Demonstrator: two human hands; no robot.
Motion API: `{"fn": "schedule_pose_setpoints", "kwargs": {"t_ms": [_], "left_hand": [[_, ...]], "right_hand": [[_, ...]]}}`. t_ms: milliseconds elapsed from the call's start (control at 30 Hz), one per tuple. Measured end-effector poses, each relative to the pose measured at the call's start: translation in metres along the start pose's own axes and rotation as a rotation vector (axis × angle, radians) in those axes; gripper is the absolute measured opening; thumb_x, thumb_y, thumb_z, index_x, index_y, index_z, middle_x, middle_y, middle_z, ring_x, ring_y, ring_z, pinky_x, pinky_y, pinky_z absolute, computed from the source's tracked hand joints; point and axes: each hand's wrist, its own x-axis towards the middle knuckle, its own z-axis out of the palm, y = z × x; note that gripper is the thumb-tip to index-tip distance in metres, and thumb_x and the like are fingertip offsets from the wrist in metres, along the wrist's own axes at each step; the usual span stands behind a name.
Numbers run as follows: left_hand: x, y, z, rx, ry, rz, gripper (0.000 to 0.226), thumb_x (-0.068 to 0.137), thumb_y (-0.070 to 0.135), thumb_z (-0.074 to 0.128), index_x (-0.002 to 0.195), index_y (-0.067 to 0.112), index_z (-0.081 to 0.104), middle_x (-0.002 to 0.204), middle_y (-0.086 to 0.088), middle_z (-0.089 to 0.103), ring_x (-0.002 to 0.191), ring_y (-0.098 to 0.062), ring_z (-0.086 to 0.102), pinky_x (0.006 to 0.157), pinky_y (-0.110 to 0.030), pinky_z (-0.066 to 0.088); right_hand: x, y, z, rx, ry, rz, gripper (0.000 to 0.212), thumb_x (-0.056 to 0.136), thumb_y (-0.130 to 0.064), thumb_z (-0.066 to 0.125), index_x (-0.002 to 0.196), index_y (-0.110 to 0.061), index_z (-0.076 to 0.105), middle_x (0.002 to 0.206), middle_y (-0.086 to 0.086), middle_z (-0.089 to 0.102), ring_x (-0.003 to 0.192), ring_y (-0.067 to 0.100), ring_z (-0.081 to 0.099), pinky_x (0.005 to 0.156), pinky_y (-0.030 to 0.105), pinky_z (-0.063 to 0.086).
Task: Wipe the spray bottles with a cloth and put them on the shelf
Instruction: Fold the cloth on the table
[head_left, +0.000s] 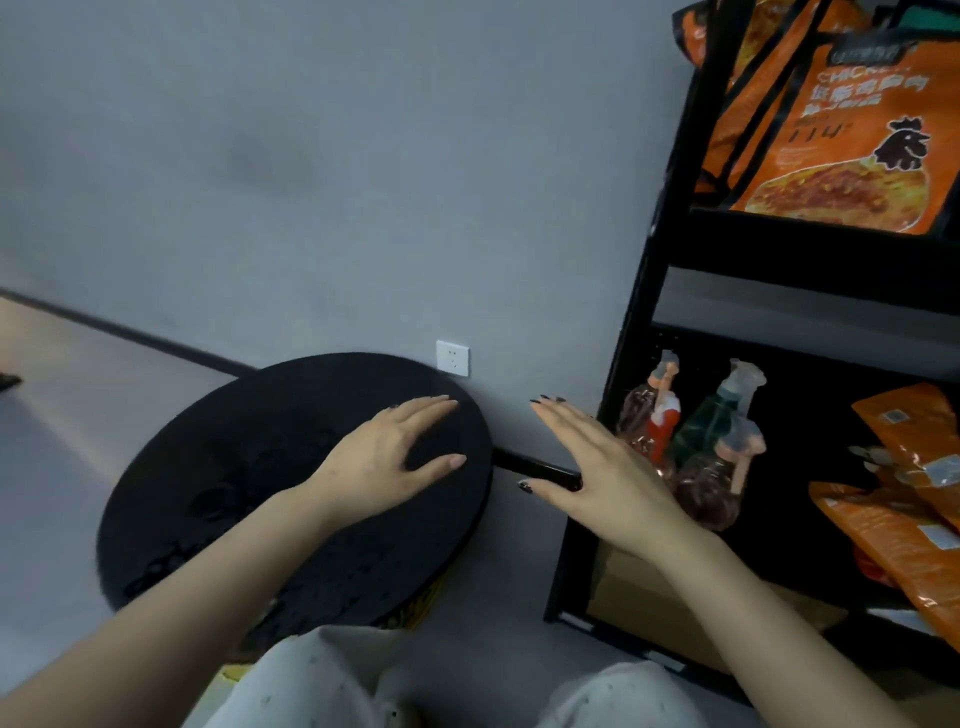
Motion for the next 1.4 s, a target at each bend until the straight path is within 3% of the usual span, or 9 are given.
{"fn": "schedule_pose_setpoints", "kwargs": {"t_ms": [267, 367, 500, 600, 767, 1133, 1300, 1400], "left_hand": [[-0.075, -0.099, -0.032, 0.083, 0.029, -0.254, 0.087, 0.072, 0.08, 0.023, 0.145, 0.032, 0.028, 0.151, 0.013, 0.029, 0.137, -0.014, 0.031, 0.112, -0.029, 0.023], [-0.102, -0.133, -0.038, 0.105, 0.047, -0.334, 0.092, 0.069, 0.084, 0.019, 0.144, 0.032, 0.029, 0.15, 0.012, 0.031, 0.137, -0.014, 0.032, 0.112, -0.031, 0.023], [-0.139, -0.182, -0.038, 0.075, 0.069, -0.476, 0.083, 0.074, 0.08, 0.027, 0.143, 0.034, 0.032, 0.149, 0.013, 0.033, 0.135, -0.016, 0.036, 0.111, -0.034, 0.03], [-0.162, -0.211, -0.03, 0.064, 0.067, -0.533, 0.084, 0.074, 0.08, 0.028, 0.142, 0.032, 0.033, 0.148, 0.011, 0.035, 0.134, -0.016, 0.037, 0.109, -0.033, 0.032], [-0.189, -0.248, -0.005, 0.025, 0.041, -0.635, 0.067, 0.084, 0.059, 0.044, 0.142, 0.029, 0.035, 0.149, 0.01, 0.034, 0.134, -0.013, 0.036, 0.107, -0.027, 0.03], [-0.202, -0.332, 0.063, 0.043, -0.144, -0.64, 0.048, 0.098, 0.023, 0.043, 0.144, 0.028, 0.032, 0.153, 0.005, 0.027, 0.134, -0.019, 0.036, 0.109, -0.026, 0.025], [-0.186, -0.359, 0.085, 0.037, -0.214, -0.571, 0.058, 0.093, -0.002, 0.041, 0.142, 0.03, 0.036, 0.154, 0.005, 0.025, 0.136, -0.018, 0.035, 0.105, -0.029, 0.035], [-0.172, -0.373, 0.096, 0.064, -0.278, -0.538, 0.063, 0.09, -0.004, 0.042, 0.143, 0.031, 0.034, 0.155, 0.007, 0.021, 0.134, -0.018, 0.037, 0.101, -0.032, 0.039]], "right_hand": [[0.051, -0.064, 0.073, 0.033, -0.12, -0.2, 0.069, 0.091, -0.053, 0.047, 0.148, -0.033, 0.013, 0.146, -0.026, 0.008, 0.131, -0.012, -0.003, 0.113, 0.016, 0.002], [0.068, -0.088, 0.103, 0.039, -0.168, -0.261, 0.067, 0.092, -0.052, 0.047, 0.148, -0.033, 0.015, 0.153, -0.021, 0.01, 0.139, -0.004, 0.001, 0.113, 0.017, 0.001], [0.091, -0.124, 0.151, 0.033, -0.249, -0.337, 0.066, 0.093, -0.05, 0.046, 0.149, -0.032, 0.016, 0.155, -0.016, 0.012, 0.143, 0.003, 0.003, 0.108, 0.016, 0.0], [0.105, -0.145, 0.19, 0.024, -0.309, -0.392, 0.064, 0.094, -0.048, 0.045, 0.149, -0.03, 0.016, 0.156, -0.014, 0.014, 0.143, 0.005, 0.004, 0.114, 0.022, 0.006], [0.124, -0.172, 0.256, 0.019, -0.4, -0.457, 0.06, 0.096, -0.044, 0.045, 0.148, -0.027, 0.02, 0.155, -0.011, 0.017, 0.144, 0.007, 0.008, 0.115, 0.024, 0.007], [0.149, -0.2, 0.373, -0.057, -0.487, -0.571, 0.051, 0.098, -0.034, 0.041, 0.145, -0.018, 0.03, 0.151, -0.001, 0.031, 0.14, 0.016, 0.021, 0.116, 0.032, 0.013], [0.154, -0.201, 0.408, -0.055, -0.503, -0.574, 0.049, 0.099, -0.033, 0.04, 0.144, -0.015, 0.032, 0.15, 0.002, 0.033, 0.141, 0.02, 0.022, 0.115, 0.032, 0.013], [0.157, -0.2, 0.422, -0.058, -0.508, -0.6, 0.052, 0.098, -0.036, 0.041, 0.144, -0.014, 0.032, 0.15, 0.004, 0.033, 0.141, 0.021, 0.021, 0.115, 0.033, 0.012]]}}
